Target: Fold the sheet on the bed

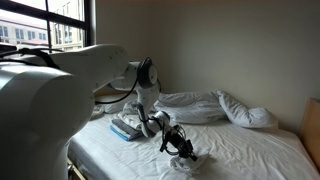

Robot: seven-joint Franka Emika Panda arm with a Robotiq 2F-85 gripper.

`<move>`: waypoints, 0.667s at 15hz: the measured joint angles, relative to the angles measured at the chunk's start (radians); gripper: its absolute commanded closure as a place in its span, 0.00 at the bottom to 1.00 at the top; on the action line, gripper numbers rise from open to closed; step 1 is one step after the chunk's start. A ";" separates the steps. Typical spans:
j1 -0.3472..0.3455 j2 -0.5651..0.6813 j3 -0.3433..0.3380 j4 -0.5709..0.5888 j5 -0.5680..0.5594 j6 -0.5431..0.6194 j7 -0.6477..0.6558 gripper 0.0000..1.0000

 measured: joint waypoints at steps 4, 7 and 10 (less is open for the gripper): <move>-0.001 -0.072 0.000 -0.039 0.000 0.000 0.000 0.93; -0.003 -0.121 -0.001 -0.060 0.003 -0.003 0.000 0.93; -0.008 -0.161 -0.001 -0.078 0.006 -0.008 0.000 0.69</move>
